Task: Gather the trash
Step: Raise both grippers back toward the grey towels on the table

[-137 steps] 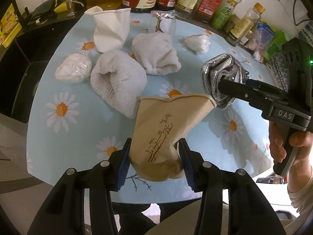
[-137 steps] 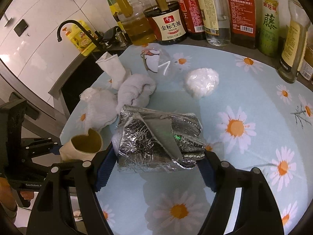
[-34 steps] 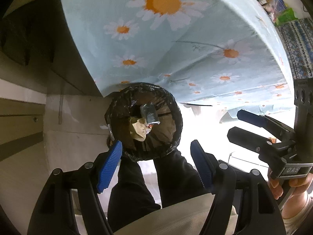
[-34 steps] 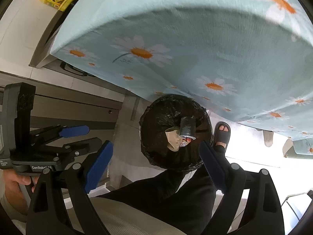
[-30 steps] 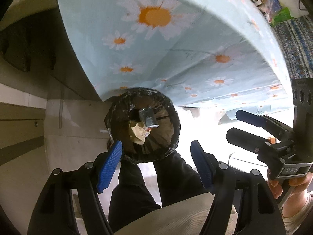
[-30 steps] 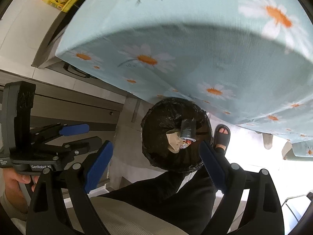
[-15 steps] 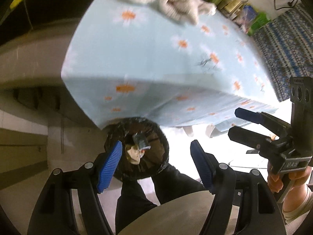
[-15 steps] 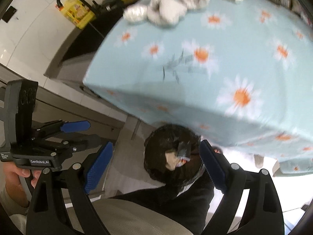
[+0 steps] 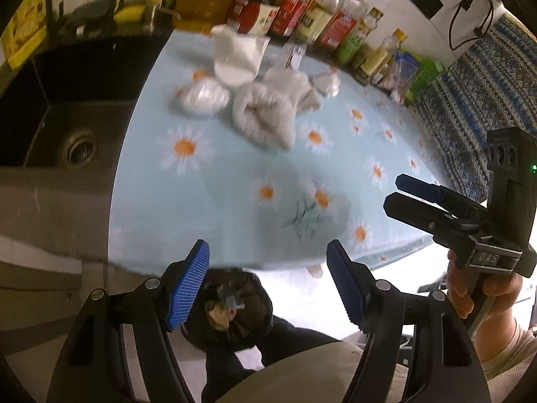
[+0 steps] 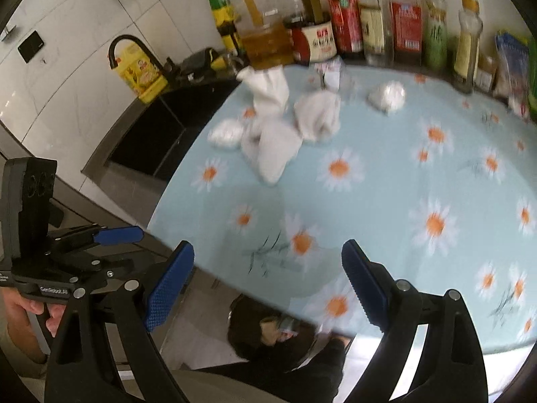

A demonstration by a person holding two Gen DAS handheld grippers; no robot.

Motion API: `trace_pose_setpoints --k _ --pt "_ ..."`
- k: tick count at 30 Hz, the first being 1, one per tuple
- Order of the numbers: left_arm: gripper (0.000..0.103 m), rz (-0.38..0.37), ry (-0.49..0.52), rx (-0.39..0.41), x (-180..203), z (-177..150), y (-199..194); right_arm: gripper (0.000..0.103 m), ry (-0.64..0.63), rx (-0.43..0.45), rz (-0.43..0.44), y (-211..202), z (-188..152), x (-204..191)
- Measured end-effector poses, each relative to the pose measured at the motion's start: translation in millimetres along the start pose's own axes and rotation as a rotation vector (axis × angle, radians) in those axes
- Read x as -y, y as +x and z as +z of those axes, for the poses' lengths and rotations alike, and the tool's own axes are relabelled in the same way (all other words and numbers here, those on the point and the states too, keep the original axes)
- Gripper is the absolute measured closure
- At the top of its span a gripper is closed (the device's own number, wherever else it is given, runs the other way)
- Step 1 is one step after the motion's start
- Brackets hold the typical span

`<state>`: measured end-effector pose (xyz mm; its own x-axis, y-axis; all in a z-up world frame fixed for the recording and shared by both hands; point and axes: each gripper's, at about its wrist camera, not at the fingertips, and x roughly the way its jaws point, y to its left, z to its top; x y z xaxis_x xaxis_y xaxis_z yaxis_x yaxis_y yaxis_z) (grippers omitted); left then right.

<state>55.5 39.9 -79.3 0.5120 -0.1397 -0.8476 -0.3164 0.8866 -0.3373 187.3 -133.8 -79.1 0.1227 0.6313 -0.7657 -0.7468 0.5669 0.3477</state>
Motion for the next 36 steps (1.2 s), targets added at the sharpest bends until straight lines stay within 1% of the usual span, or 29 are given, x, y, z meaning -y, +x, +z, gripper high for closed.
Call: trace_pose_setpoints --k 5,8,11,13,17,19,21,24,27,32,34,36 --pt "0.033 0.031 0.002 0.043 17 30 5 0.014 -0.031 0.021 0.018 5 33 21" --pt "0.033 0.049 -0.004 0.050 25 45 14 0.014 -0.042 0.022 0.033 11 50 34" --pt "0.033 0.089 -0.011 0.050 30 57 26 0.015 -0.040 0.018 0.066 20 68 48" --pt "0.033 0.099 -0.031 0.041 30 65 35 0.019 -0.043 0.002 0.086 30 80 58" --pt "0.033 0.127 -0.069 0.029 31 79 51 0.020 -0.060 -0.032 0.125 52 98 72" --pt "0.033 0.134 -0.081 0.037 33 85 58 0.027 -0.071 -0.050 0.139 63 105 77" --pt "0.033 0.150 -0.094 0.035 35 90 64 0.027 -0.084 -0.071 0.158 74 113 81" --pt "0.033 0.169 -0.131 0.022 33 99 77 0.028 -0.112 -0.089 0.177 88 122 84" --pt "0.033 0.189 -0.160 0.018 32 107 85 0.036 -0.127 -0.115 0.201 101 129 87" --pt "0.033 0.238 -0.181 0.004 30 115 100 0.040 -0.130 -0.146 0.240 119 139 94" --pt "0.033 0.247 -0.196 -0.002 27 118 106 0.045 -0.140 -0.161 0.245 127 142 96" --pt "0.033 0.260 -0.205 -0.009 24 120 112 0.048 -0.141 -0.177 0.259 134 143 98"
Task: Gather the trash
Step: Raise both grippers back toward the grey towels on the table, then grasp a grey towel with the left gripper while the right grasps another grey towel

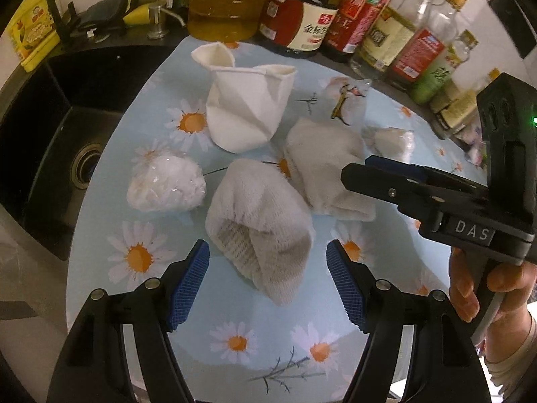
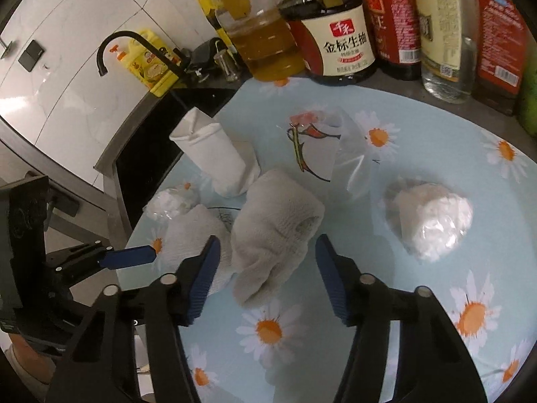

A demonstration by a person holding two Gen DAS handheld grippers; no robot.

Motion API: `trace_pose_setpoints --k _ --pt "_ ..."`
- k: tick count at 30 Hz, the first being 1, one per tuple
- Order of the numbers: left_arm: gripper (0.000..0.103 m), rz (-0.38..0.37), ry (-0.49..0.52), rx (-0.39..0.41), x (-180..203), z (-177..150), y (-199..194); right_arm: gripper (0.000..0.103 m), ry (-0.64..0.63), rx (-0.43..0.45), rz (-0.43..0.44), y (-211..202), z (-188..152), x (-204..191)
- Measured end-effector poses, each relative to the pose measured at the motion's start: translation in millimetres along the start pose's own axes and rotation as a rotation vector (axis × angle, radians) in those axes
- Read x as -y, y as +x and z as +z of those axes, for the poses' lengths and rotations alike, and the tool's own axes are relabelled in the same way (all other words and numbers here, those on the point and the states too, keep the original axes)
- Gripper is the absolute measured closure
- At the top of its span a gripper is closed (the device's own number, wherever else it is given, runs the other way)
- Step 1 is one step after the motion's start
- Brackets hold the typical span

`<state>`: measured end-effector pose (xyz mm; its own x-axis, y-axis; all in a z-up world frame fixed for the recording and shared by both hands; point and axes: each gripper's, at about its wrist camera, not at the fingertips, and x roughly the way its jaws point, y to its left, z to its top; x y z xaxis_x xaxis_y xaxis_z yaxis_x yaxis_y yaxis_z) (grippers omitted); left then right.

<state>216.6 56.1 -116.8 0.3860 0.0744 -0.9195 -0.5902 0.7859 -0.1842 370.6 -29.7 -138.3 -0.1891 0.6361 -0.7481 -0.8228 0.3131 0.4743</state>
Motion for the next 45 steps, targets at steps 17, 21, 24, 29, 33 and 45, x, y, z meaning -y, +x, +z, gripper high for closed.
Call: trace_pose_setpoints --k 17,21,24,29,33,45 --pt "0.060 0.049 -0.021 0.003 4 8 21 0.078 -0.043 -0.034 0.057 11 4 10" --pt "0.071 0.055 -0.013 0.008 6 10 19 0.081 -0.043 -0.019 0.055 6 2 10" --pt "0.077 0.058 -0.007 0.016 6 11 14 0.082 -0.036 0.001 0.054 -2 0 10" --pt "0.079 0.046 0.009 0.032 7 10 4 0.082 -0.026 0.038 0.048 -19 -5 7" --pt "0.080 0.026 0.030 0.048 8 6 -5 0.082 -0.004 0.060 0.044 -30 -13 2" --pt "0.080 -0.059 0.132 0.092 -1 -21 -40 0.082 0.052 0.128 -0.038 -59 -59 -35"
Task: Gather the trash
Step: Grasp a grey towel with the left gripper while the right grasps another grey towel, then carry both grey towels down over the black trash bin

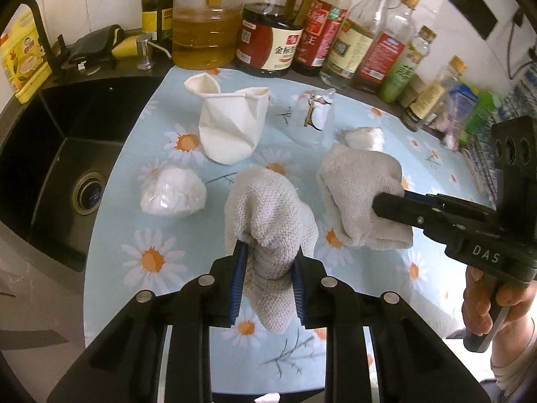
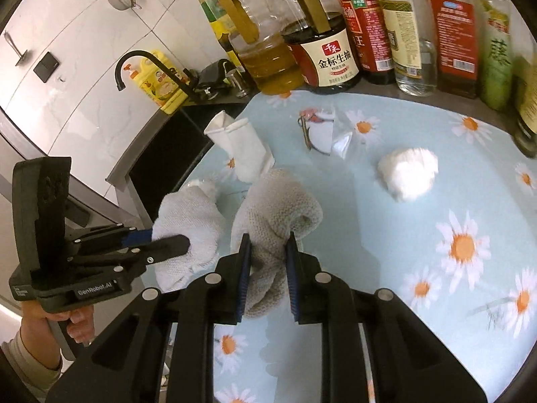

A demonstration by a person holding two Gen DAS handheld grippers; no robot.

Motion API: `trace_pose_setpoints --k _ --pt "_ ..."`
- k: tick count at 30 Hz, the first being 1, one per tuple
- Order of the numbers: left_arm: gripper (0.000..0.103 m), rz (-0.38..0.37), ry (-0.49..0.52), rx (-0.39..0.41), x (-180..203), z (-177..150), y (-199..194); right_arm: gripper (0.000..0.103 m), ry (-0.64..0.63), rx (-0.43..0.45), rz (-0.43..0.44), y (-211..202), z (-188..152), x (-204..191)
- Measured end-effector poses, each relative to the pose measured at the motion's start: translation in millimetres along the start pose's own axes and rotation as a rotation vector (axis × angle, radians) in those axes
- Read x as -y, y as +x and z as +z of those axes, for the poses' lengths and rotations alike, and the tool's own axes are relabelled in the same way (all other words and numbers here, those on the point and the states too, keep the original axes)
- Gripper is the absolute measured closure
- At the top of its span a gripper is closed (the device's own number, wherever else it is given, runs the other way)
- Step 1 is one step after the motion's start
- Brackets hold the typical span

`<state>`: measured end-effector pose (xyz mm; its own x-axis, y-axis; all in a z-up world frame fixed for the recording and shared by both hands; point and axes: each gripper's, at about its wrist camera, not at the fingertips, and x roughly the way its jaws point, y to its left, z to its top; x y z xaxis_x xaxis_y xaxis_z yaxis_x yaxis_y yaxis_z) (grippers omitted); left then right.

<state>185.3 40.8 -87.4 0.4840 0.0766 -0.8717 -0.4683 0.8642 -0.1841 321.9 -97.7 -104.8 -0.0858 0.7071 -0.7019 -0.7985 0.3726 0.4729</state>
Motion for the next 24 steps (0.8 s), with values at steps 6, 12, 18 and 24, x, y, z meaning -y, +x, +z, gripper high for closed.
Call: trace_pose_setpoints --k 6,12,18,24 --pt "0.080 -0.041 0.039 0.013 -8 -18 -19 0.082 0.029 0.019 -0.042 -11 -27 -24" --pt "0.080 -0.084 0.075 0.023 -21 -37 -38 0.082 0.062 0.038 -0.081 -19 -57 -52" --pt "0.080 -0.116 0.104 0.026 -35 -59 -53 0.082 0.076 0.056 -0.108 -24 -83 -80" --pt "0.080 -0.153 0.130 0.007 -50 -86 -61 0.081 0.088 0.067 -0.137 -26 -109 -105"
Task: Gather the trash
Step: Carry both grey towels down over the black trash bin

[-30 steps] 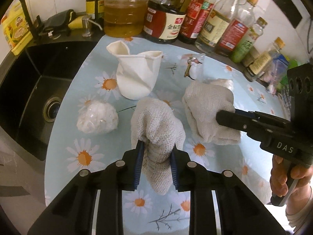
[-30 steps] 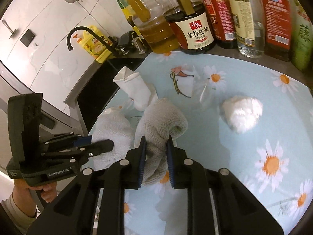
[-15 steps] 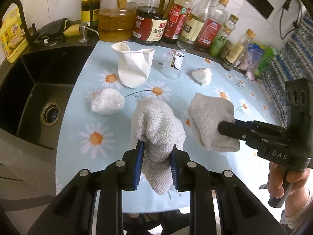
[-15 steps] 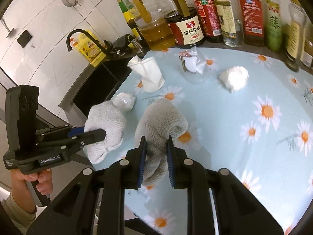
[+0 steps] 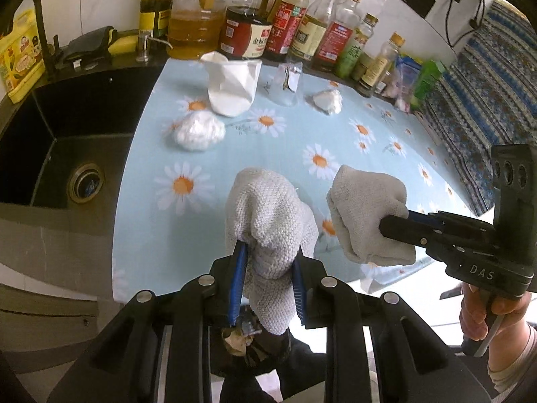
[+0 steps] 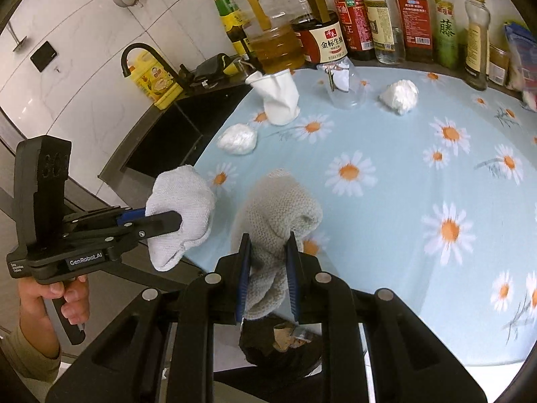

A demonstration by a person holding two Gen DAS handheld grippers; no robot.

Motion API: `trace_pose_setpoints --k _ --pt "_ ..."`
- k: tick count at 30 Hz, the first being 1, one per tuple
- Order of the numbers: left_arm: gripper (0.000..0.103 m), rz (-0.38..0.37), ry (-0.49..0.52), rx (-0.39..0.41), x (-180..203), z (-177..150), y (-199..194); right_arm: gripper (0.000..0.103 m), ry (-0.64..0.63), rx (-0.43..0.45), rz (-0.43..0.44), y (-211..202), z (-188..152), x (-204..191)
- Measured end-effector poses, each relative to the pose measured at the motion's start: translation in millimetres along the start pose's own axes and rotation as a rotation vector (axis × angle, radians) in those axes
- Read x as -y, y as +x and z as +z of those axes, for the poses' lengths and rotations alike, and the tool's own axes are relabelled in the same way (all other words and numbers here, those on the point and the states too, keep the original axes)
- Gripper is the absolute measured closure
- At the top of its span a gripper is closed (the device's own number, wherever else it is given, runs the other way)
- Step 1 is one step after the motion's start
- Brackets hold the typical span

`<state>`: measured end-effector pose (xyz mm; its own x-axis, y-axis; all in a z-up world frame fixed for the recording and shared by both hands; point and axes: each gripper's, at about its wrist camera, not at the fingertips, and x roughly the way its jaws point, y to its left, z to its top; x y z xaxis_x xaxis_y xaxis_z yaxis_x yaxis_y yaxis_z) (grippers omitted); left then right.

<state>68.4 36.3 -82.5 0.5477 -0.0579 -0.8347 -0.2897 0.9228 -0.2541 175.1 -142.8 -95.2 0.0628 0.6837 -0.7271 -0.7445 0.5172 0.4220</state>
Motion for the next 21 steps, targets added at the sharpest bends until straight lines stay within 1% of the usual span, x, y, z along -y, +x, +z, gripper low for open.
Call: trace_pose_setpoints --k 5,12,21 --pt "0.080 -0.028 0.019 -0.019 -5 -22 -6 0.081 0.001 0.004 -0.007 -4 -29 -20" --pt "0.080 -0.054 0.048 -0.045 -7 -51 -13 0.081 -0.009 -0.011 -0.018 1 -65 -43" --pt "0.080 -0.075 0.038 -0.101 -18 -85 -8 0.081 -0.002 -0.076 -0.031 18 -105 -58"
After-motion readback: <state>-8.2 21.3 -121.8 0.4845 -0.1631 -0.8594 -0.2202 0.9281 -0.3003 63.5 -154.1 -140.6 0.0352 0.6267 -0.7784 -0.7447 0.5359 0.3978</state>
